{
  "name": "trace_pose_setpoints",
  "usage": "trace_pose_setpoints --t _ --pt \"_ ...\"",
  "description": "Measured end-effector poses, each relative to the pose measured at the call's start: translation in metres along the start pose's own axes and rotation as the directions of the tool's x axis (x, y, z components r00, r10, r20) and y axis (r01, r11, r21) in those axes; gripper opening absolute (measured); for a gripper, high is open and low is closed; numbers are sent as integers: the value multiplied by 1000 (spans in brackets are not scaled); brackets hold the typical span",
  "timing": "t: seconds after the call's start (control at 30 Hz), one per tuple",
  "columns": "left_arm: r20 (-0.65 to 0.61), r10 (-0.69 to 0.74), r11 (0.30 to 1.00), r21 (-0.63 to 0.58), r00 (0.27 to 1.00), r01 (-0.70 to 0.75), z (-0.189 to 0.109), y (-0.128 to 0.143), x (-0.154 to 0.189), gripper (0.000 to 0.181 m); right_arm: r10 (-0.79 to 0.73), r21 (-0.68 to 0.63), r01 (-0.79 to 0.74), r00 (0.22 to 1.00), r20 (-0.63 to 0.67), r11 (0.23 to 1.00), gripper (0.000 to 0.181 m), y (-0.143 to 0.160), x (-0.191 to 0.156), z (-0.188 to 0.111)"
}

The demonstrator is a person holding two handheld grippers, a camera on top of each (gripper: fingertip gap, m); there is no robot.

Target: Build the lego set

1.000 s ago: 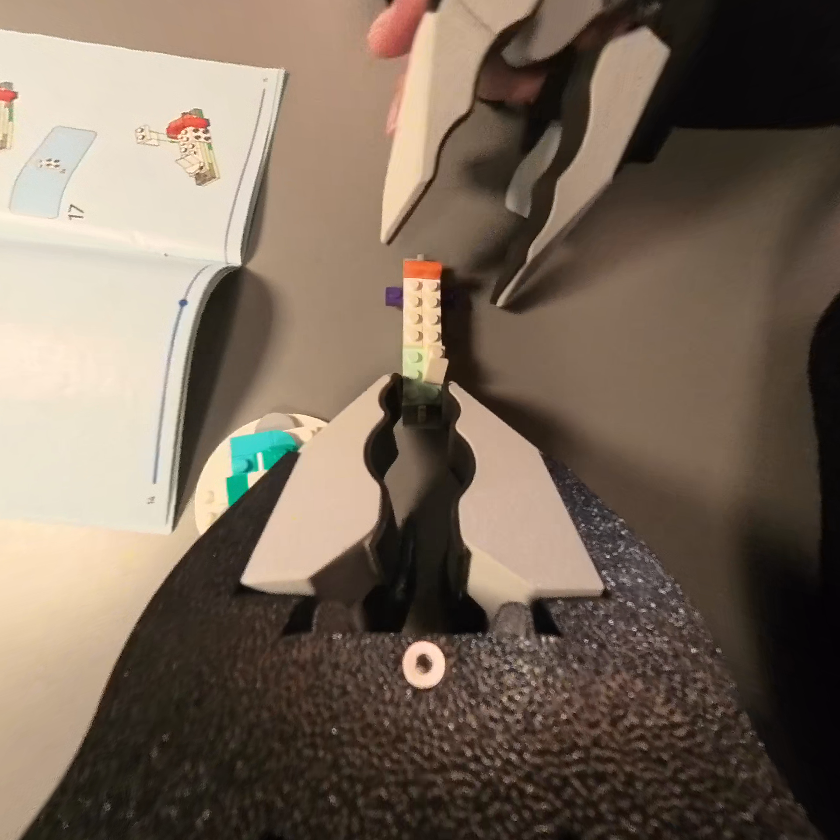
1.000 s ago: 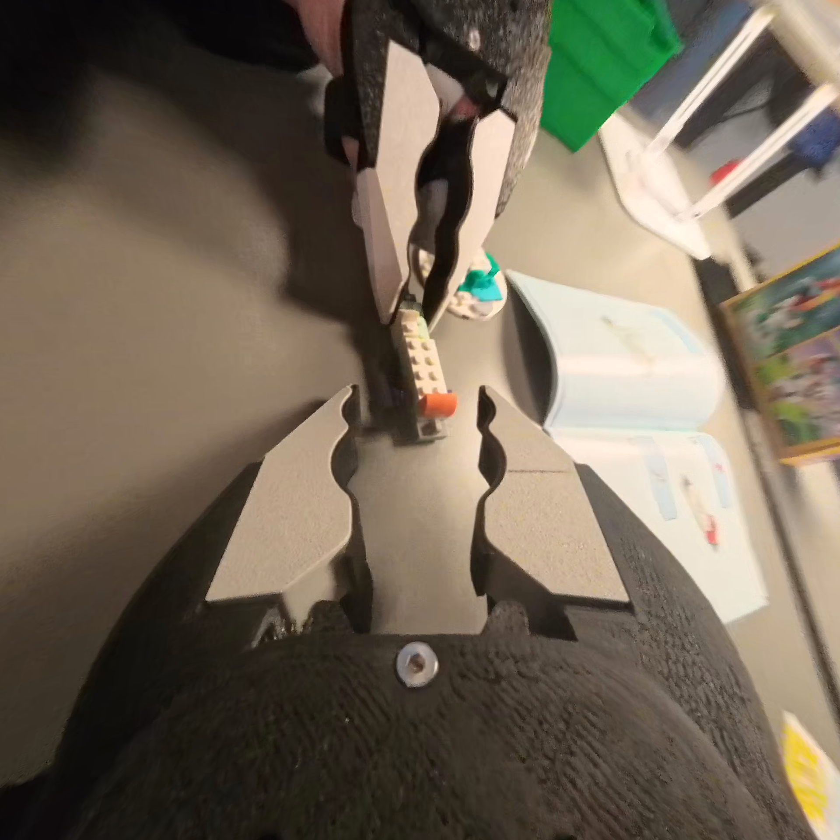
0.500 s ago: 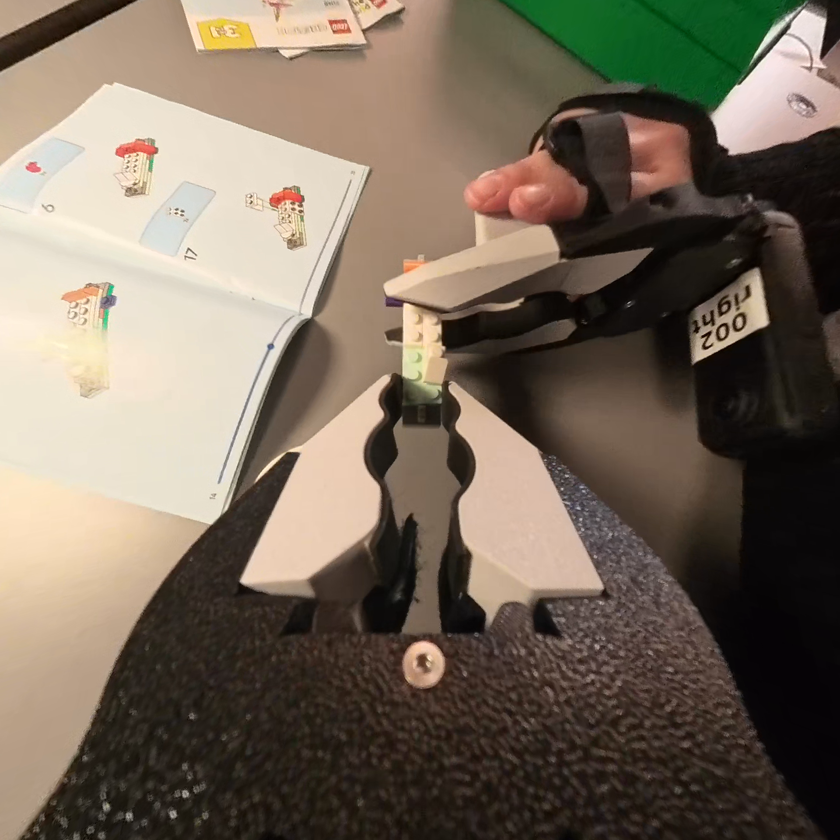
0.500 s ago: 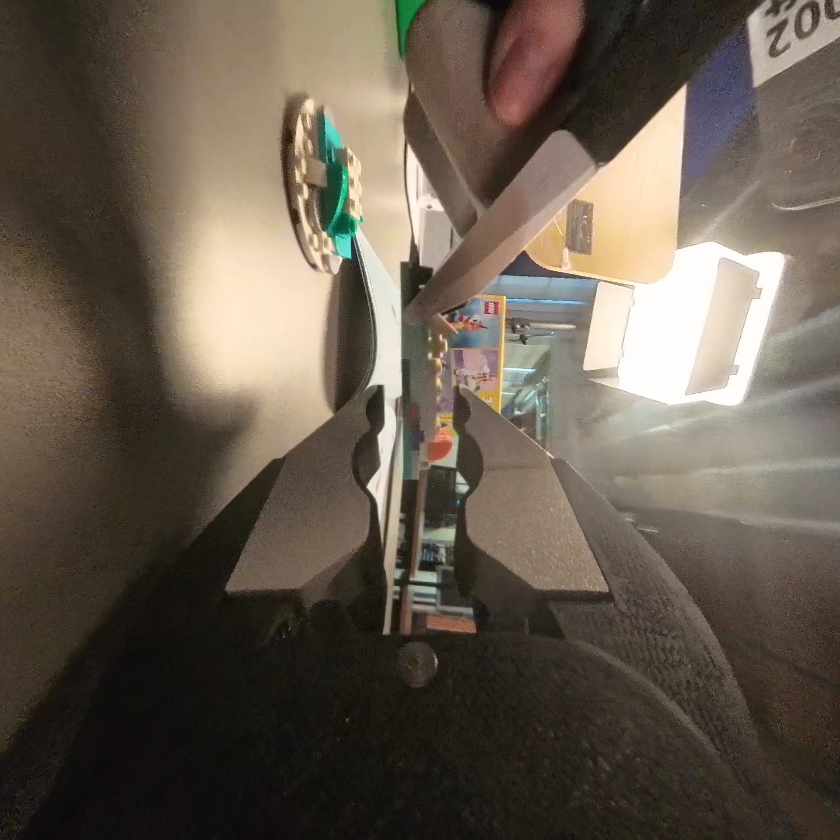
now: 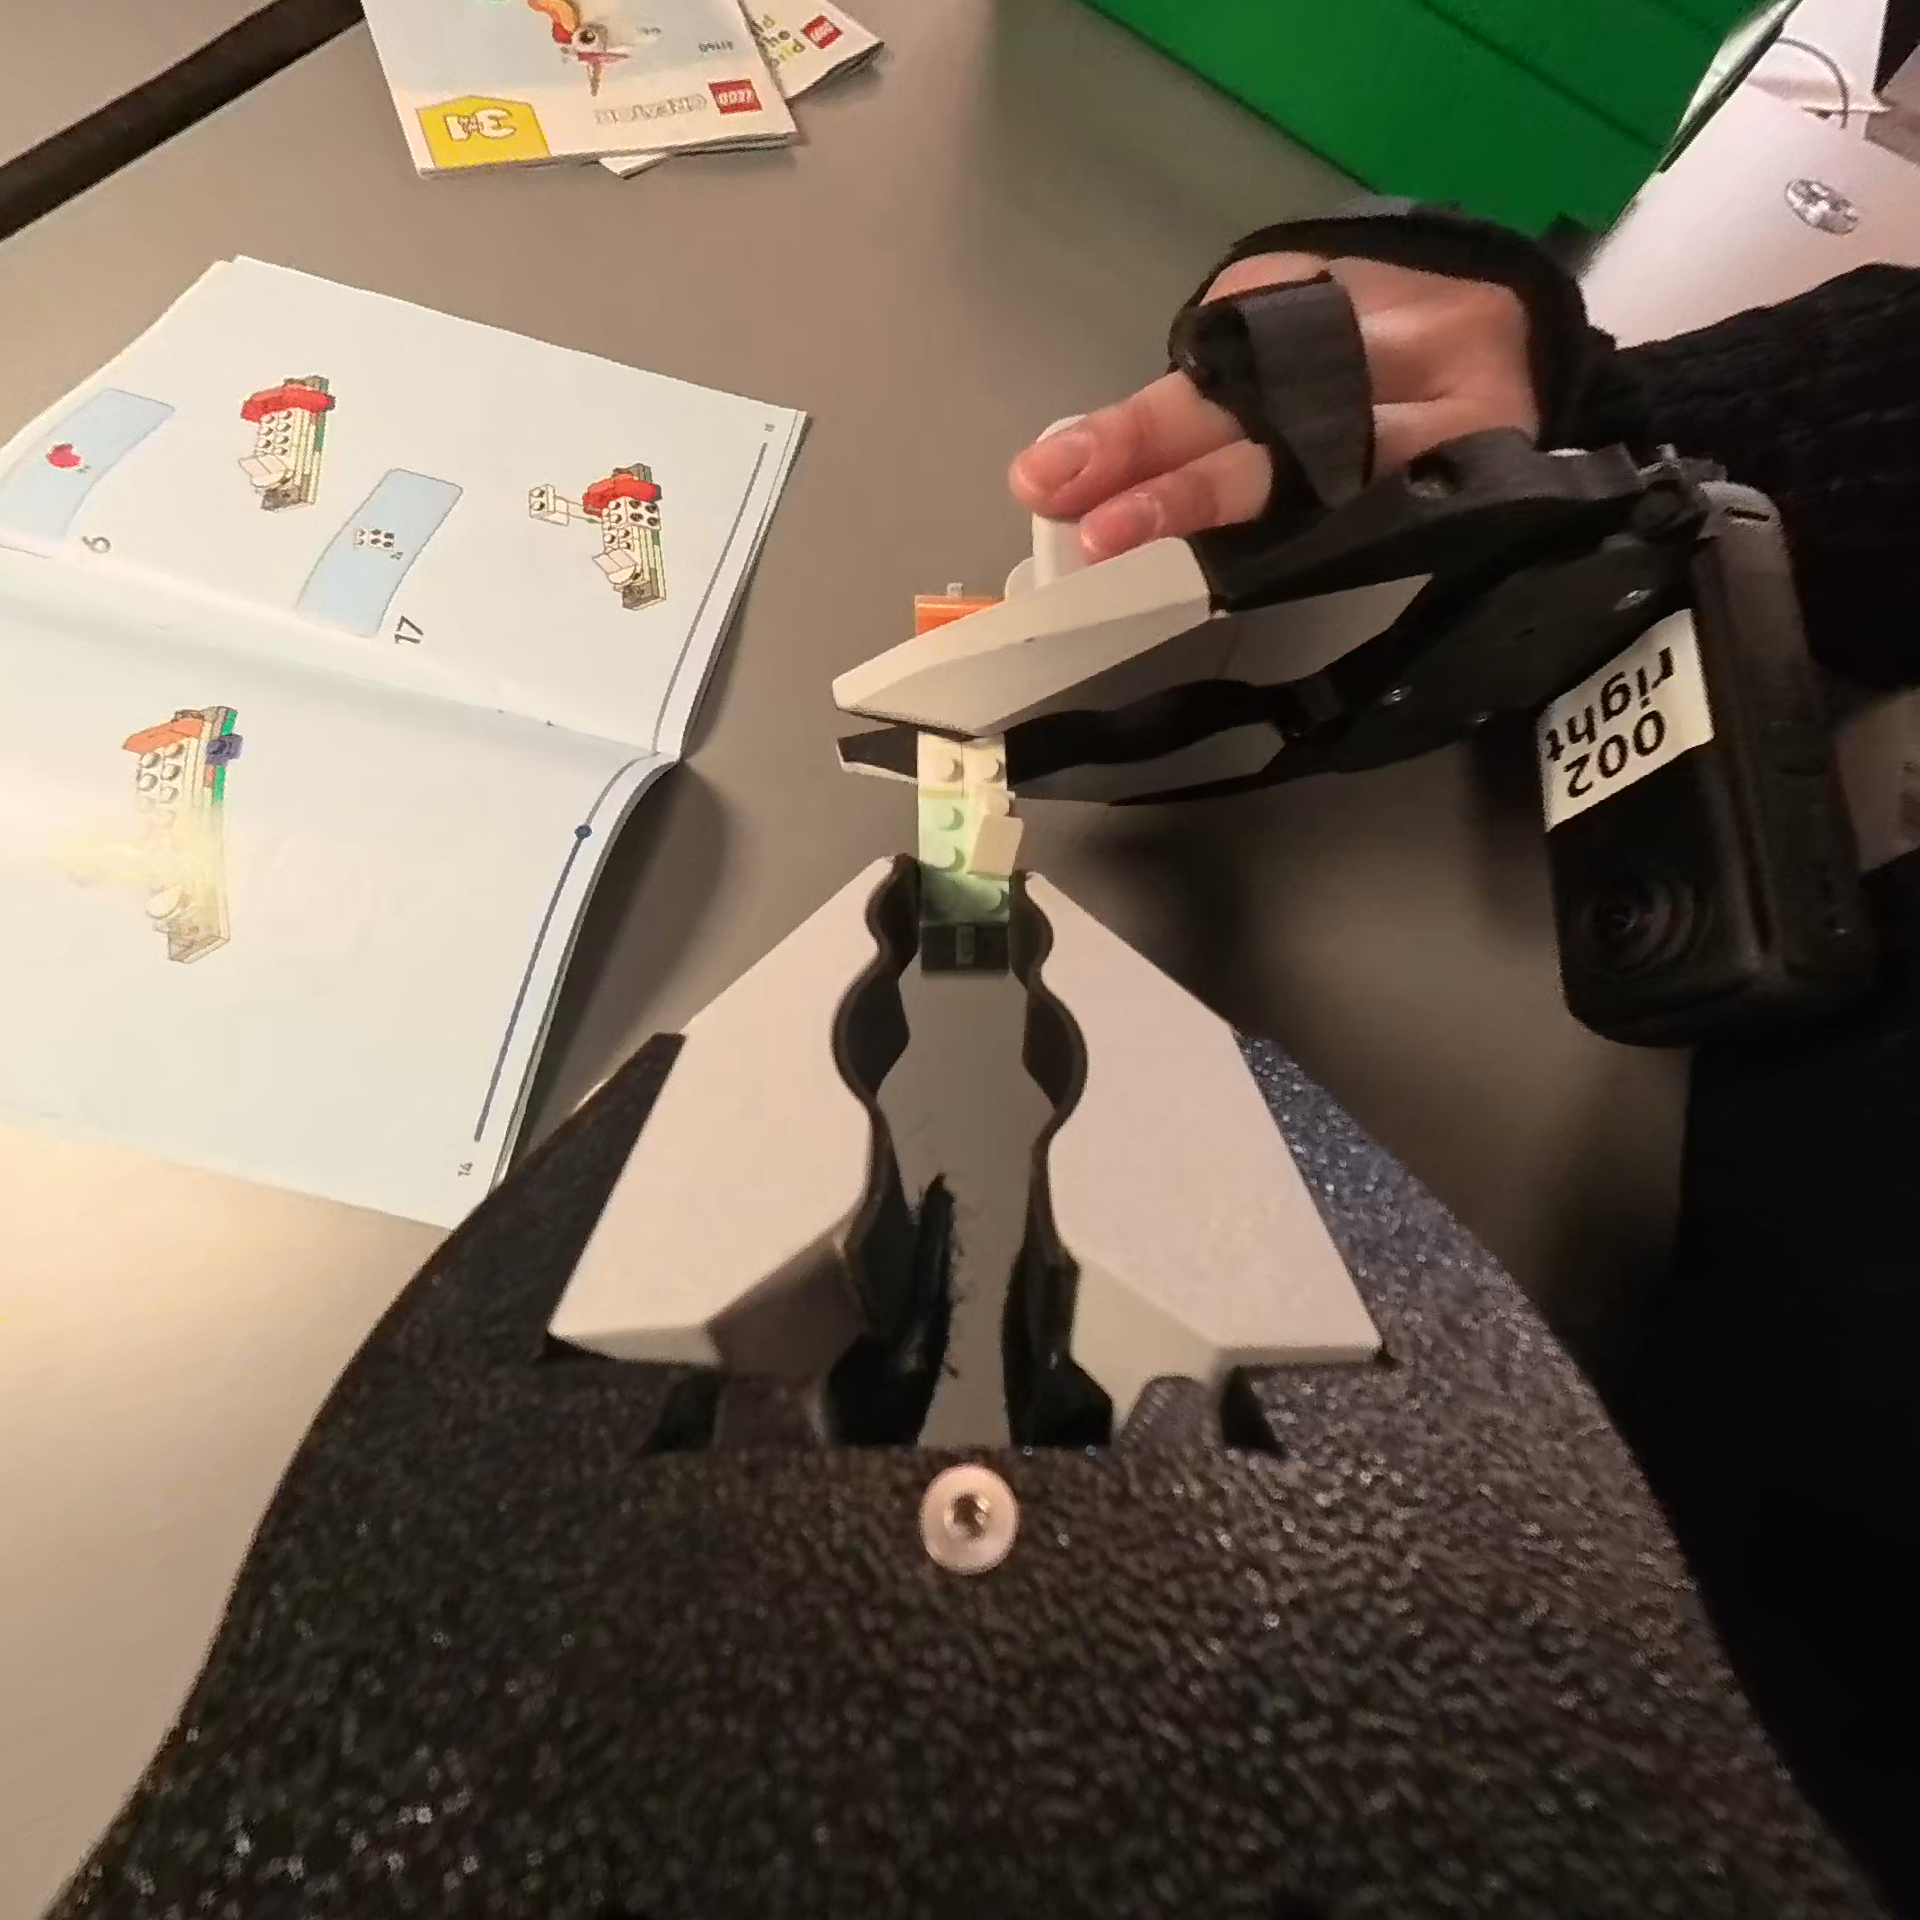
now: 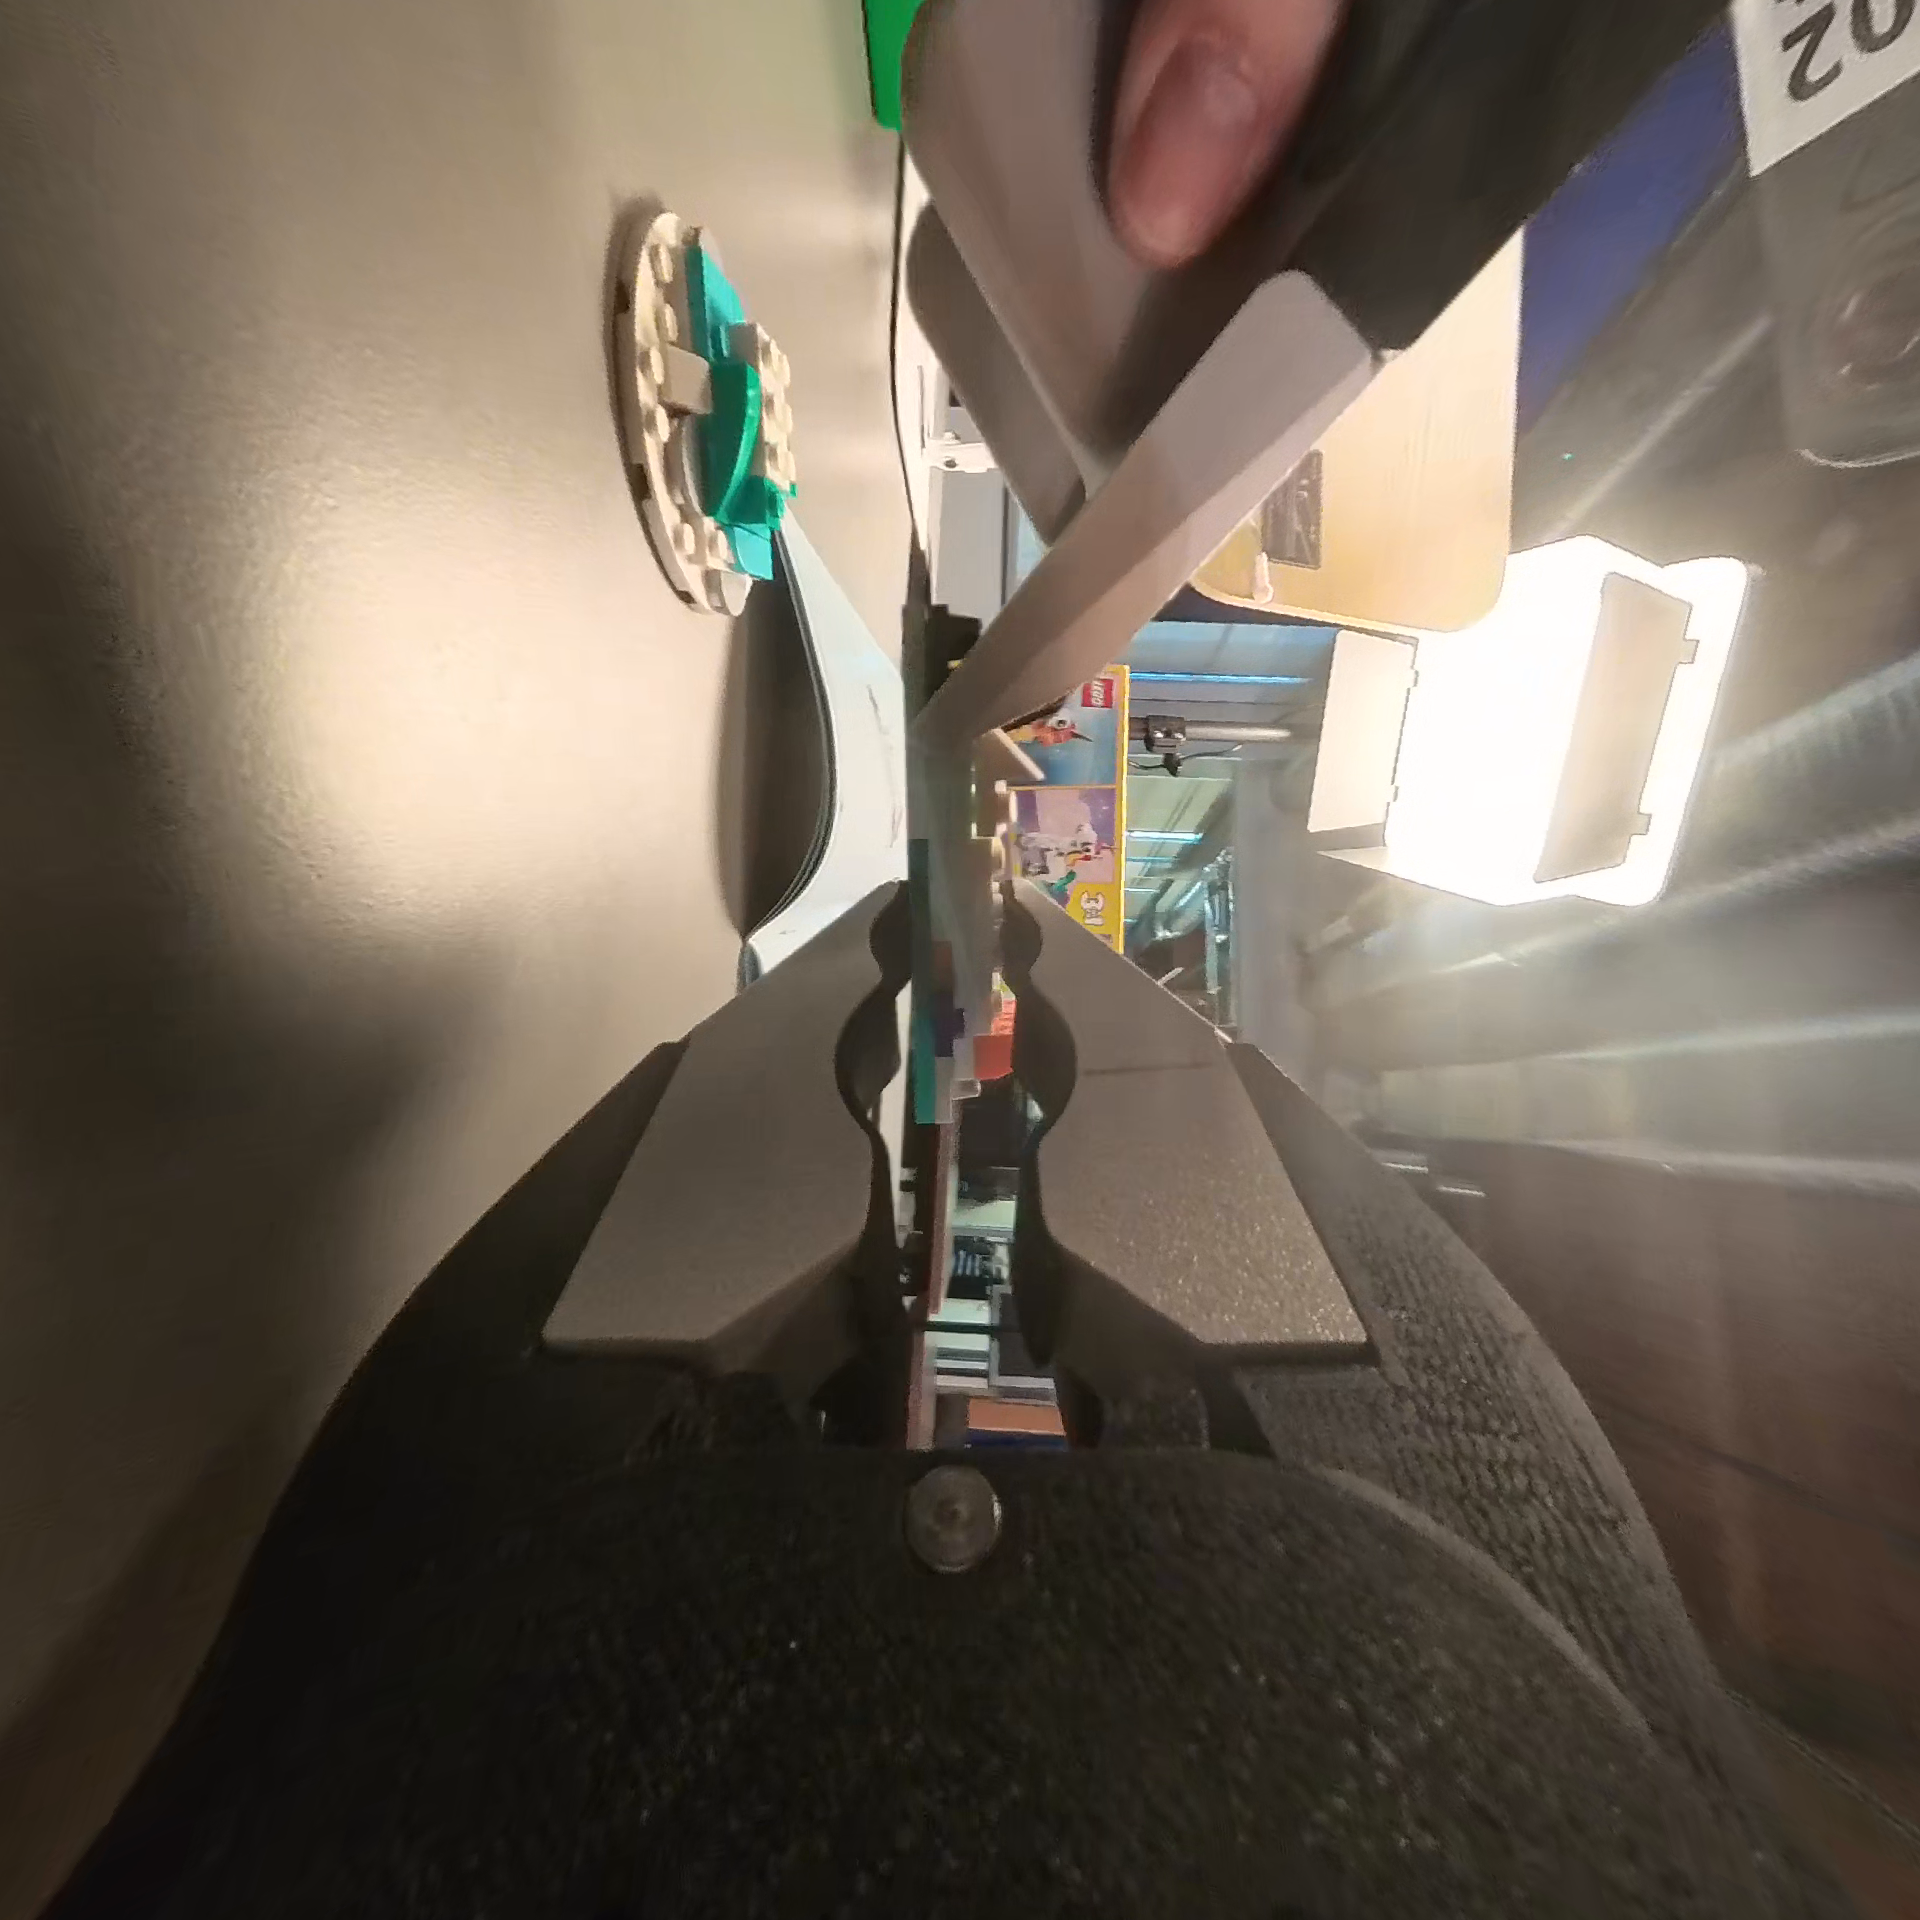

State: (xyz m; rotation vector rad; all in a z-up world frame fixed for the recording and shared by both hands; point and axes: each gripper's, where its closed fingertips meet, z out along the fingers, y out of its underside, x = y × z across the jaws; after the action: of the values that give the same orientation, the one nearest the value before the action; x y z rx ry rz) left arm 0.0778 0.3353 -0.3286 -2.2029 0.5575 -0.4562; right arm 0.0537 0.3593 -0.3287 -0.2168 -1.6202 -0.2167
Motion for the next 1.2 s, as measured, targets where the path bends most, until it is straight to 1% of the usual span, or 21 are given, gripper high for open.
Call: trace_pose_setpoints --t 0.03,0.23,0.33,0.37,0.43,0.5,0.6,0.67,0.73,0.77,0.8,0.87,0.93,1.03,1.2 --pt "2 8 1000 2 1000 -8 1 1 0 15 1 0 -1 1000 4 1000 13 0 -1 -1" --pt "28 80 996 32 996 -81 -1 4 3 17 25 -5 -25 999 28 1000 13 1 -3 -1" --pt "48 139 987 75 989 -142 -6 4 6 27 43 -10 -42 998 55 999 13 3 -6 -1" --pt "67 173 979 100 983 -179 -8 3 7 33 48 -14 -48 997 66 999 13 3 -7 -2" --pt "139 279 943 147 950 -298 -14 -1 7 42 57 -17 -56 994 88 998 14 4 -10 -2" --pt "237 421 873 154 875 -462 -17 -2 7 46 69 -21 -67 992 108 998 13 4 -12 -2" --pt "326 623 734 72 711 -676 -15 5 8 40 79 -27 -76 988 131 997 13 4 -15 -2" --pt "399 722 623 -18 566 -782 -14 6 4 40 86 -29 -83 986 145 996 13 4 -16 -1" --pt "438 803 492 -105 403 -864 -12 6 2 48 98 -29 -95 983 158 995 14 4 -18 0" --pt "450 828 432 -131 334 -893 -10 5 4 52 104 -31 -101 981 164 994 14 4 -19 0" --pt "452 841 397 -138 299 -907 -8 5 6 54 107 -32 -104 980 167 994 13 4 -19 1" --pt "445 849 380 -143 284 -914 -4 6 5 58 113 -32 -109 978 176 993 13 4 -20 1" --pt "439 862 359 -174 254 -917 0 8 1 56 119 -32 -115 975 186 993 13 5 -21 2" --pt "416 889 305 -223 193 -926 9 14 -1 54 130 -36 -125 971 201 992 13 6 -24 2" --pt "423 898 259 -280 124 -924 14 13 -5 47 138 -38 -133 966 219 990 14 6 -28 3"
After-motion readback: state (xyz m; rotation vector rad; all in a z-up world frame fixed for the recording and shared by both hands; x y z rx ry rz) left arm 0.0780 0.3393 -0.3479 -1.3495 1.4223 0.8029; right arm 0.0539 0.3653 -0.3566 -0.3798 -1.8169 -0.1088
